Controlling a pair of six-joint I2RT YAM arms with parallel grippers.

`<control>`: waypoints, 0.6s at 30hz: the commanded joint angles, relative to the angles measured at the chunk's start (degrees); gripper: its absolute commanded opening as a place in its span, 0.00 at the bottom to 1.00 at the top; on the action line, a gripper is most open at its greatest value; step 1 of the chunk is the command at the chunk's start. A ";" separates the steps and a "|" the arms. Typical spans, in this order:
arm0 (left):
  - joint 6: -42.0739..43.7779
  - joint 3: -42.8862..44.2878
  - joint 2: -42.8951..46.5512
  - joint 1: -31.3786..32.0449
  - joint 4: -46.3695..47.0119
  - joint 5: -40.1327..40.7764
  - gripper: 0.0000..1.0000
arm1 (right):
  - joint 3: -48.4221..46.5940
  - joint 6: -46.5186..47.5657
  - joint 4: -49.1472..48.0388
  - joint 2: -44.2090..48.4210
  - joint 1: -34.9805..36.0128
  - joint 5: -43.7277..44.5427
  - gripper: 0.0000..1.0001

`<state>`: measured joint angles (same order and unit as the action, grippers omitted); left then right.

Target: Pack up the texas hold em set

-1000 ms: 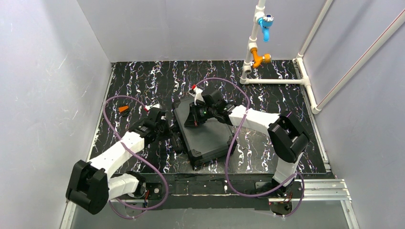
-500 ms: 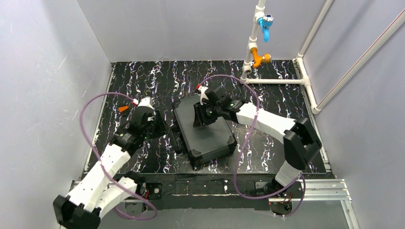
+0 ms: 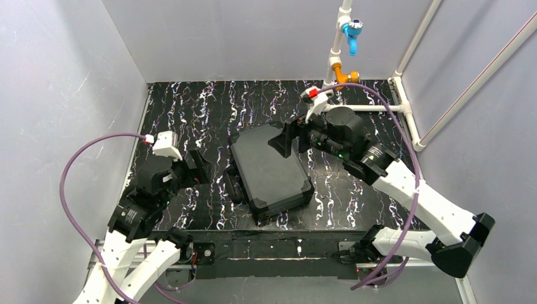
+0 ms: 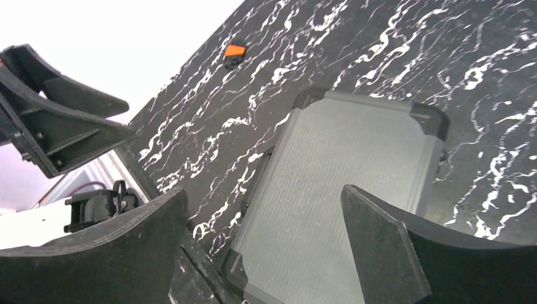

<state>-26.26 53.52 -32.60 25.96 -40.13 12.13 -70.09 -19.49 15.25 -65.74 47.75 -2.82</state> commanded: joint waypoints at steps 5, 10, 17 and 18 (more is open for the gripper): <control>6.84 -1.67 5.73 -0.01 -3.29 4.31 0.98 | 3.75 -0.50 -3.65 7.58 -0.02 11.02 0.98; 7.88 -5.39 9.09 -0.01 -2.67 7.06 0.98 | 9.64 -0.80 -8.09 13.75 -0.02 14.69 0.98; 9.02 -5.62 8.75 -0.03 -1.88 8.28 0.98 | 17.40 -2.23 -13.30 19.67 -0.02 21.27 0.98; 9.03 -5.68 8.65 -0.03 -1.88 8.38 0.98 | 17.53 -2.31 -13.12 19.83 -0.02 21.59 0.98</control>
<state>-18.86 48.10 -23.41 25.96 -42.41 18.14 -53.84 -21.01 7.99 -47.34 47.75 13.89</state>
